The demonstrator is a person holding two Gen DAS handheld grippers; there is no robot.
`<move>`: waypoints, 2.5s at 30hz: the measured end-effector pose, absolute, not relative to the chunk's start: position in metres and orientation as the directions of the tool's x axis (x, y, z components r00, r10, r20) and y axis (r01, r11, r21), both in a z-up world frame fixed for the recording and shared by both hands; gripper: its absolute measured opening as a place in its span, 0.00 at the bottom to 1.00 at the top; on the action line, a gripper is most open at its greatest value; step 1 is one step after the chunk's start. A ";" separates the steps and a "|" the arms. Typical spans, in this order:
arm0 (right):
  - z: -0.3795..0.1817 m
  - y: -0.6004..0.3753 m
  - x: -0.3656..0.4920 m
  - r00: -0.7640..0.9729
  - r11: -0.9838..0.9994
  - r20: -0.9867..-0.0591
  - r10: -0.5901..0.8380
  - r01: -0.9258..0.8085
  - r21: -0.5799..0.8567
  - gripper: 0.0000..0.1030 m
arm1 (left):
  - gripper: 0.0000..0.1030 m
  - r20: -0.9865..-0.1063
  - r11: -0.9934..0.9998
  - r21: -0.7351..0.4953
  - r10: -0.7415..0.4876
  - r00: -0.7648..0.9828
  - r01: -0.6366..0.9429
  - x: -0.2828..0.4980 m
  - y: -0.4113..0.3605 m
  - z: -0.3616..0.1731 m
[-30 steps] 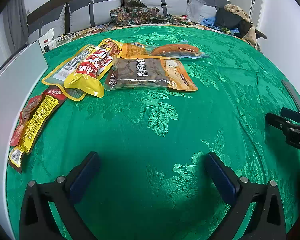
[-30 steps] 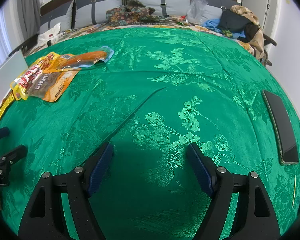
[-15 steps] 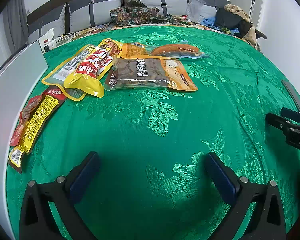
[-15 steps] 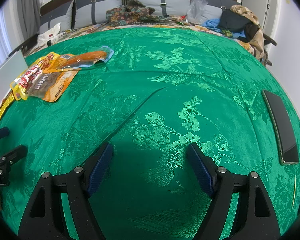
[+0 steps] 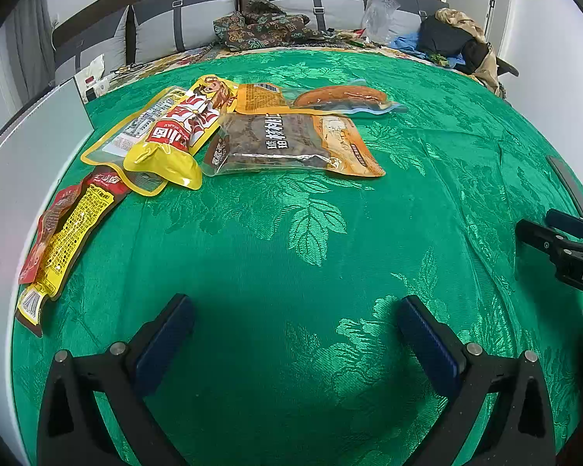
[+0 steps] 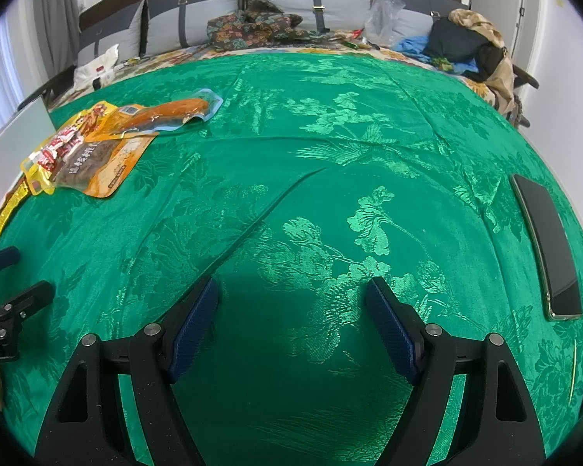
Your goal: Organize snacks
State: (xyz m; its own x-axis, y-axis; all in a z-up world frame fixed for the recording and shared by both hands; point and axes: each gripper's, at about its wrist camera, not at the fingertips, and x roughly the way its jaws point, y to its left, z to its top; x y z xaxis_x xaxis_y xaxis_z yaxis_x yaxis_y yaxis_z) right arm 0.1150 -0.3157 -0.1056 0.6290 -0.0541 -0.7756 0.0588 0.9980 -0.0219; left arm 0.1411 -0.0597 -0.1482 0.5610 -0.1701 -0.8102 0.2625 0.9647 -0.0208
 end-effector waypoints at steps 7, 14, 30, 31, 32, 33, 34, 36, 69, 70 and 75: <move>-0.105 -0.316 0.115 0.629 0.998 -0.776 -0.054 0.059 -0.022 0.80 | 1.00 -0.810 0.965 -0.021 -0.170 0.561 0.262 0.141 -0.060 -0.148; -0.106 -0.316 0.115 0.629 0.998 -0.776 -0.054 0.059 -0.022 0.80 | 1.00 -0.810 0.965 -0.020 -0.169 0.562 0.262 0.141 -0.060 -0.148; -0.105 -0.315 0.115 0.629 0.998 -0.776 -0.054 0.059 -0.022 0.80 | 1.00 -0.834 0.990 0.070 -0.011 0.552 0.125 0.235 0.065 -0.104; -0.105 -0.315 0.115 0.629 0.998 -0.776 -0.054 0.059 -0.022 0.80 | 1.00 -0.847 0.994 0.060 0.000 0.531 0.095 0.248 0.076 -0.112; -0.106 -0.315 0.115 0.629 0.998 -0.776 -0.054 0.059 -0.022 0.80 | 0.97 -0.854 0.995 0.049 -0.002 0.520 0.085 0.254 0.081 -0.117; -0.106 -0.315 0.115 0.629 0.998 -0.776 -0.054 0.059 -0.022 0.80 | 0.97 -0.861 0.995 0.037 -0.016 0.509 0.093 0.259 0.083 -0.123; -0.105 -0.315 0.115 0.629 0.998 -0.776 -0.054 0.059 -0.022 0.80 | 0.97 -0.867 0.994 0.036 -0.020 0.497 0.102 0.264 0.083 -0.128; -0.105 -0.315 0.115 0.629 0.998 -0.776 -0.054 0.059 -0.021 0.80 | 1.00 -0.878 0.992 0.041 -0.020 0.478 0.117 0.270 0.082 -0.141; -0.105 -0.315 0.115 0.628 0.998 -0.776 -0.054 0.059 -0.021 0.80 | 1.00 -0.771 0.935 -0.312 -0.352 0.530 0.168 0.218 0.069 -0.051; -0.105 -0.315 0.115 0.628 0.998 -0.776 -0.054 0.059 -0.022 0.80 | 1.00 -0.777 0.939 -0.315 -0.340 0.530 0.139 0.223 0.076 -0.050; -0.105 -0.315 0.115 0.628 0.998 -0.776 -0.054 0.059 -0.022 0.80 | 0.99 -0.859 0.952 -0.246 -0.301 0.415 0.181 0.235 0.055 -0.085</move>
